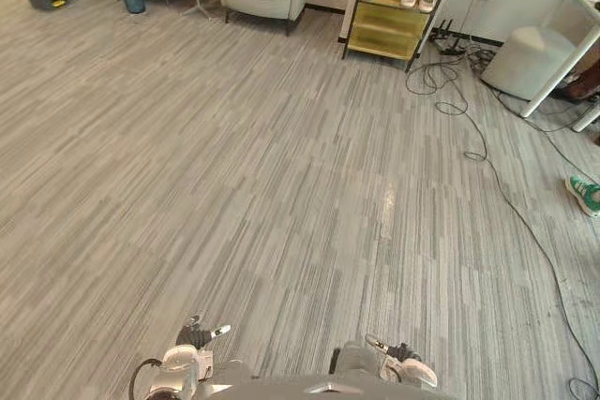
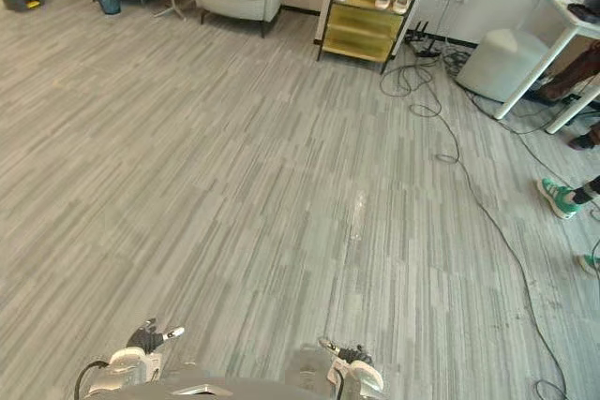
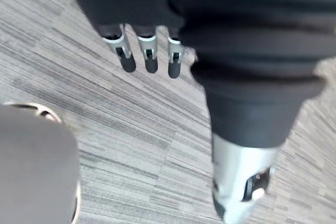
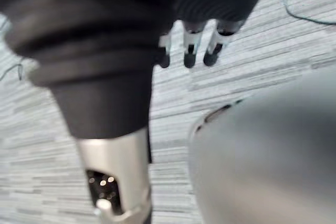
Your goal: Pick up cushions and gather them together orderly.
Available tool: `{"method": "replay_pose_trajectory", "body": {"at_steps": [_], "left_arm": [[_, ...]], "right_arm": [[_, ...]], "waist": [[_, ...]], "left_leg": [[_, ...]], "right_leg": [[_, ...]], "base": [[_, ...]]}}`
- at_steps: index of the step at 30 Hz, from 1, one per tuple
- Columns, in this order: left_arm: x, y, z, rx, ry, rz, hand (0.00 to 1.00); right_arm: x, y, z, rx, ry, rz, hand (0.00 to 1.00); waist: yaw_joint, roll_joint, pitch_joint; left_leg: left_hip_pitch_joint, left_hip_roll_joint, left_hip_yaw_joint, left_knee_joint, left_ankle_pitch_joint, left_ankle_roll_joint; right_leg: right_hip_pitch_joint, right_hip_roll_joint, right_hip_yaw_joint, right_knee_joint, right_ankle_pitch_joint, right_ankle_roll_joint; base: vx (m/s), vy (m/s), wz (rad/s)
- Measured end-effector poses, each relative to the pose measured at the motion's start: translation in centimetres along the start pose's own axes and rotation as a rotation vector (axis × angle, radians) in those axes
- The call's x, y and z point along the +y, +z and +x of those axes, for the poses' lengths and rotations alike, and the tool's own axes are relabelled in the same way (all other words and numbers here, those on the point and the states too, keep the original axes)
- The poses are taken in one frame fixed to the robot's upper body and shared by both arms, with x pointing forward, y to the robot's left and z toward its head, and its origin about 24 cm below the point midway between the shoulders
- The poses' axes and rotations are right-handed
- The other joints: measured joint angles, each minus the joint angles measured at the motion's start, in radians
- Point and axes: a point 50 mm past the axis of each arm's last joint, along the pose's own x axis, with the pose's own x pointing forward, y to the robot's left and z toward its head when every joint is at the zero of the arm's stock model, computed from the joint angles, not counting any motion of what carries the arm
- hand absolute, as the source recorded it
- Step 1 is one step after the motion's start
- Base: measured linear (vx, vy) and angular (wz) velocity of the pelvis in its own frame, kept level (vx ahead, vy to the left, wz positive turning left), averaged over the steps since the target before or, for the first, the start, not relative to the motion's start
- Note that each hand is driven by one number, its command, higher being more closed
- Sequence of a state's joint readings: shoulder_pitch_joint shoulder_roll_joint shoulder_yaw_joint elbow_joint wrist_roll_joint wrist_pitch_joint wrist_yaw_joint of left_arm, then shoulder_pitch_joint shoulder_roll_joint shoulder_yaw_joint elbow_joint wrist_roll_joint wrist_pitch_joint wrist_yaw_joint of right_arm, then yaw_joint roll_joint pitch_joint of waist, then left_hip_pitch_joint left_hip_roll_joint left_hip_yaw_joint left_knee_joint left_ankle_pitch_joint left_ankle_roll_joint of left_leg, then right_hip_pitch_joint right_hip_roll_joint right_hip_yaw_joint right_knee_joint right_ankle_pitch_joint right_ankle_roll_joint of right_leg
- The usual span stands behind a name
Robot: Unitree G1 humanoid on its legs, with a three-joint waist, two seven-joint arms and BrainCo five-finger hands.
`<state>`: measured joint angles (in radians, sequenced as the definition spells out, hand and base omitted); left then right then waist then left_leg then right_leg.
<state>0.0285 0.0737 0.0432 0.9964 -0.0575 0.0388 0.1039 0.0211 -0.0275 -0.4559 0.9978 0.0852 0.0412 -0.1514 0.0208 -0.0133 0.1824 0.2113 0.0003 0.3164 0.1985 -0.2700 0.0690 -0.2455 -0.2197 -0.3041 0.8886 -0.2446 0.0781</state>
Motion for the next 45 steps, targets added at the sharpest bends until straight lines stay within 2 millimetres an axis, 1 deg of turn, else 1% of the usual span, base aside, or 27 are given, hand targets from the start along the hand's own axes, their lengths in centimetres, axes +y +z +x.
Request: {"method": "replay_pose_trajectory", "body": {"at_steps": [2,4,7,8,10,11,12,13,14,15,17,19,22,24,26,27,29,32,34,35,37,38,40,41,42,44,45], "left_arm": [[-0.3,0.2,0.0,-0.003,-0.009,0.005,0.00],[-0.7,0.2,0.0,-0.003,-0.018,0.004,0.00],[-0.3,-0.2,0.0,0.007,-0.007,0.011,0.00],[-0.4,-0.7,-0.1,0.022,0.001,-0.030,0.00],[-1.1,-1.3,-0.3,0.044,-0.014,-0.050,0.00],[-1.4,-1.5,-0.4,0.048,-0.020,-0.053,0.00],[-1.9,-1.6,-0.4,0.053,-0.033,-0.058,0.00],[-2.0,-1.6,-0.4,0.052,-0.037,-0.060,0.00],[-2.0,-1.3,-0.4,0.044,-0.042,-0.055,0.00],[-2.1,-1.1,-0.4,0.037,-0.049,-0.047,0.00],[-1.8,-0.6,-0.3,0.015,-0.049,-0.049,0.00],[-1.5,0.1,-0.2,-0.017,-0.047,-0.041,0.00],[-1.7,1.0,-0.2,-0.056,-0.051,-0.045,0.00],[-1.8,1.2,-0.2,-0.063,-0.055,-0.040,0.00],[-2.0,1.2,-0.3,-0.063,-0.060,-0.034,0.00],[-1.9,1.4,-0.2,-0.070,-0.059,-0.031,0.00],[-1.5,1.9,-0.1,-0.083,-0.051,-0.028,0.00],[-1.1,2.1,0.0,-0.088,-0.037,-0.040,0.00],[-0.8,1.7,0.0,-0.077,-0.027,-0.053,0.00],[-0.6,1.2,0.0,-0.061,-0.021,-0.051,0.00],[0.2,0.7,0.0,-0.039,-0.008,-0.027,0.00],[0.4,0.4,0.0,-0.021,-0.006,-0.010,0.00],[0.6,-0.2,0.0,0.004,0.002,-0.017,0.00],[0.6,-0.3,0.0,0.007,0.003,-0.016,0.00],[0.6,-0.3,0.0,0.009,0.000,-0.016,0.00],[0.4,-0.3,-0.1,0.008,-0.004,-0.016,0.00],[0.4,-0.4,-0.1,0.008,-0.004,-0.017,0.00]], "right_arm": [[-0.5,0.3,0.1,-0.005,-0.013,-0.005,0.00],[-1.2,-0.4,0.0,0.017,-0.032,0.007,0.00],[-1.0,-1.2,-0.1,0.045,-0.036,0.039,0.00],[-1.8,-1.7,-0.2,0.053,-0.059,0.052,0.00],[-2.3,-1.3,-0.1,0.042,-0.070,0.045,0.00],[-2.8,-1.5,-0.1,0.049,-0.083,0.054,0.00],[-3.1,-1.5,-0.1,0.049,-0.093,0.055,0.00],[-3.2,-1.5,-0.1,0.049,-0.093,0.055,0.00],[-3.1,-1.6,-0.2,0.049,-0.090,0.044,0.00],[-3.1,-1.7,-0.2,0.051,-0.087,0.033,0.00],[-3.1,-1.8,-0.2,0.056,-0.088,0.038,0.00],[-3.4,-2.1,-0.2,0.071,-0.094,0.051,0.00],[-3.0,-1.4,0.0,0.061,-0.088,0.074,0.00],[-2.6,-0.9,0.1,0.050,-0.078,0.081,0.00],[-2.3,-0.7,0.1,0.045,-0.071,0.084,0.00],[-2.0,-0.8,0.1,0.046,-0.064,0.084,0.00],[-1.3,-1.2,0.0,0.058,-0.047,0.084,0.00],[-0.9,-1.1,0.0,0.057,-0.036,0.084,0.00],[-0.8,-1.0,0.0,0.049,-0.030,0.071,0.00],[-0.5,-1.1,-0.1,0.049,-0.018,0.055,0.00],[-0.4,-0.9,-0.1,0.038,-0.004,0.049,0.00],[-0.4,-0.8,-0.1,0.031,-0.005,0.047,0.00],[-0.4,-0.7,-0.1,0.029,-0.003,0.043,0.00],[-0.4,-0.7,-0.1,0.030,-0.002,0.040,0.00],[-0.2,-0.8,-0.1,0.033,0.003,0.034,0.00],[-0.3,-0.7,-0.1,0.030,0.004,0.031,0.00],[-0.2,-0.6,0.0,0.029,0.004,0.028,0.00]], "waist": [[-0.024,0.014,0.011],[-0.036,0.017,0.027],[-0.040,-0.013,0.040],[-0.046,0.004,0.036],[-0.041,0.045,0.024],[-0.041,0.071,0.010],[-0.041,0.094,-0.002],[-0.043,0.098,-0.002],[-0.043,0.101,0.001],[-0.043,0.104,0.006],[-0.029,0.093,0.021],[-0.011,0.084,0.028],[0.018,0.085,0.030],[0.029,0.081,0.032],[0.038,0.086,0.031],[0.056,0.085,0.028],[0.062,0.064,0.028],[0.068,0.038,0.025],[0.079,0.035,0.018],[0.078,0.030,0.011],[0.054,0.018,0.007],[0.042,0.015,0.005],[0.041,0.022,0.007],[0.040,0.023,0.006],[0.034,0.022,0.005],[0.029,0.022,0.004],[0.029,0.018,0.002]], "left_leg": [[0.046,0.027,-0.036,-0.034,0.000,0.000],[0.108,0.041,-0.079,-0.101,0.007,-0.012],[0.167,0.017,-0.129,-0.141,-0.011,-0.046],[0.220,0.043,-0.159,-0.142,-0.029,-0.070],[0.184,0.100,-0.184,-0.010,-0.025,-0.074],[0.130,0.147,-0.216,0.139,-0.005,-0.102],[0.058,0.192,-0.262,0.313,0.071,-0.154],[0.030,0.203,-0.279,0.383,0.118,-0.172],[-0.033,0.225,-0.312,0.543,0.266,-0.224],[-0.114,0.247,-0.313,0.727,0.277,-0.234],[-0.227,0.269,-0.262,0.941,0.213,-0.187],[-0.316,0.254,-0.199,0.962,0.136,-0.139],[-0.426,0.213,-0.149,0.672,0.054,-0.135],[-0.416,0.149,-0.167,0.276,0.068,-0.144],[-0.402,0.100,-0.242,-0.049,0.190,-0.167],[-0.402,0.088,-0.254,-0.060,0.287,-0.168],[-0.392,0.055,-0.249,-0.039,0.335,-0.112],[-0.391,0.014,-0.204,0.075,0.230,-0.039],[-0.345,0.006,-0.147,0.102,0.151,-0.029],[-0.299,-0.007,-0.118,0.100,0.112,-0.020],[-0.224,-0.024,-0.101,0.096,0.081,-0.003],[-0.175,-0.031,-0.100,0.089,0.064,0.002],[-0.052,-0.032,-0.102,0.015,0.061,-0.002],[-0.036,-0.027,-0.104,0.004,0.061,-0.002],[-0.015,-0.018,-0.125,-0.012,0.061,-0.003],[-0.008,-0.014,-0.135,-0.012,0.056,-0.012],[-0.007,-0.017,-0.151,-0.010,0.045,-0.032]], "right_leg": [[-0.034,0.052,-0.046,-0.287,0.031,-0.041],[-0.063,0.082,-0.020,-0.656,0.212,-0.004],[-0.108,0.039,0.022,-0.729,0.251,0.004],[-0.106,0.053,0.019,-0.665,0.339,-0.035],[-0.102,0.087,0.007,-0.607,0.353,-0.057],[-0.079,0.129,-0.003,-0.604,0.345,-0.094],[-0.047,0.171,-0.014,-0.604,0.310,-0.131],[-0.033,0.185,-0.015,-0.603,0.297,-0.133],[0.009,0.214,-0.008,-0.613,0.263,-0.148],[0.062,0.243,0.002,-0.636,0.236,-0.164],[0.177,0.280,0.027,-0.694,0.210,-0.179],[0.275,0.288,0.062,-0.748,0.194,-0.182],[0.362,0.283,0.120,-0.816,0.191,-0.165],[0.401,0.264,0.162,-0.844,0.180,-0.133],[0.431,0.253,0.203,-0.871,0.153,-0.113],[0.448,0.246,0.238,-0.876,0.135,-0.091],[0.456,0.212,0.259,-0.866,0.106,-0.070],[0.454,0.154,0.328,-0.788,0.082,-0.040],[0.390,0.138,0.395,-0.584,0.026,0.024],[0.294,0.127,0.418,-0.333,0.022,0.110],[0.188,0.112,0.414,-0.036,0.086,0.213],[0.157,0.082,0.341,0.071,0.081,0.202],[0.137,0.029,0.162,0.058,-0.001,0.070],[0.138,0.029,0.127,0.019,-0.015,0.054],[0.135,0.038,0.053,-0.156,-0.040,0.016],[0.125,0.058,0.046,-0.324,-0.024,0.003],[0.126,0.082,0.050,-0.518,0.068,-0.013]], "base": [[0.54,-0.128,0.57],[0.47,-0.195,0.72],[0.47,-0.277,0.57],[0.53,-0.325,0.30],[0.48,-0.351,0.03],[0.67,-0.457,-0.21],[0.57,-0.369,-0.25],[0.58,-0.288,-0.32],[0.48,-0.182,-0.27],[0.69,-0.252,-0.27],[0.48,-0.152,-0.25],[0.43,-0.106,-0.45],[0.38,-0.006,-0.62],[0.33,0.100,-0.62],[0.46,0.227,-0.57],[0.43,0.225,-0.53],[0.45,0.206,-0.29],[0.42,0.214,-0.24],[0.40,0.223,-0.69],[0.27,0.134,-0.64],[0.37,0.132,-0.27],[0.52,0.129,-0.01],[0.43,0.049,0.03],[0.30,-0.023,0.16],[0.21,-0.048,0.26],[0.25,-0.090,0.33],[0.30,-0.121,0.30]]}}
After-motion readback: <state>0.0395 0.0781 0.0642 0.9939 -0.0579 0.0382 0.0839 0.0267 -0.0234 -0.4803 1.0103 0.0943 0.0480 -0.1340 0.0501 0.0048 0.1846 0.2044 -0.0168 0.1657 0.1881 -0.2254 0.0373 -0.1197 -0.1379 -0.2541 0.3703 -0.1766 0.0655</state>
